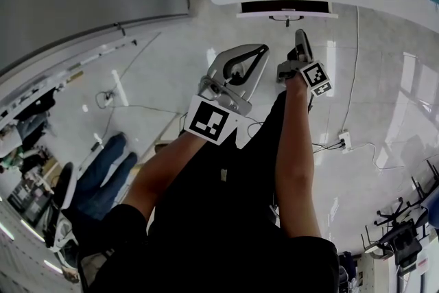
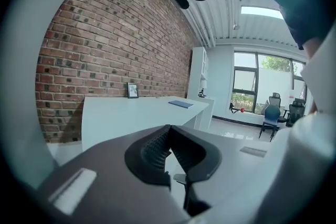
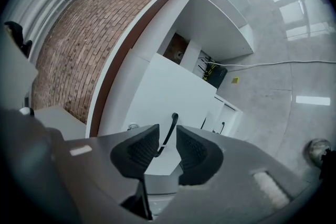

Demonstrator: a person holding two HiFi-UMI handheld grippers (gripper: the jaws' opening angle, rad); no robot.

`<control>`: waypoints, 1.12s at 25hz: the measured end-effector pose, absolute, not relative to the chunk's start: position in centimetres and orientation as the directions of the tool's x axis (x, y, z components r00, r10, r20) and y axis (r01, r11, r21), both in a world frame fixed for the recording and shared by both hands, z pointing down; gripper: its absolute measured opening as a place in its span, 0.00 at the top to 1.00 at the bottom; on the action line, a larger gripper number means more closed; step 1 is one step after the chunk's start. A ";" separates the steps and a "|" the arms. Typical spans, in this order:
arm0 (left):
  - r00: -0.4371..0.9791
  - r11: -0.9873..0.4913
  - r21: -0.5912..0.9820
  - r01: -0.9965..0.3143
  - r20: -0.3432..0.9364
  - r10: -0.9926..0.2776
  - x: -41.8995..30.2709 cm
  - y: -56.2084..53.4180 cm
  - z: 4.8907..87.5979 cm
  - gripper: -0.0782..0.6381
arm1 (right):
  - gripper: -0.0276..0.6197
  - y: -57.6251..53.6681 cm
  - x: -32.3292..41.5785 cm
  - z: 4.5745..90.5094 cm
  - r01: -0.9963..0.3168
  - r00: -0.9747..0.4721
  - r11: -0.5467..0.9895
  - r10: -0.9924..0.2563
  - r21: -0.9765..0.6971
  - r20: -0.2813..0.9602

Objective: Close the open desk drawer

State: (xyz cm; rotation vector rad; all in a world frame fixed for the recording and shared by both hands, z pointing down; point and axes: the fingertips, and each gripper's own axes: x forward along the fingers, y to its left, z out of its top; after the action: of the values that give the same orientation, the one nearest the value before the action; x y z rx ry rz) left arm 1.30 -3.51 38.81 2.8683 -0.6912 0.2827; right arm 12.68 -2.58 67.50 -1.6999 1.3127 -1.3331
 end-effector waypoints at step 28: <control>0.816 -0.799 0.178 -0.574 0.201 -0.541 0.8 -7.3 41.5 0.87 | 0.89 -7.0 12.3 70.7 -0.197 -0.049 -0.300 -0.948 -0.934 0.315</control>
State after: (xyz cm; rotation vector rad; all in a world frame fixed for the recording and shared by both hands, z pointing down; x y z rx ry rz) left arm 0.76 -7.33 41.46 2.7701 -0.8631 0.2056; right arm 12.33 -7.04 70.69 -1.5476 1.2449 -1.4073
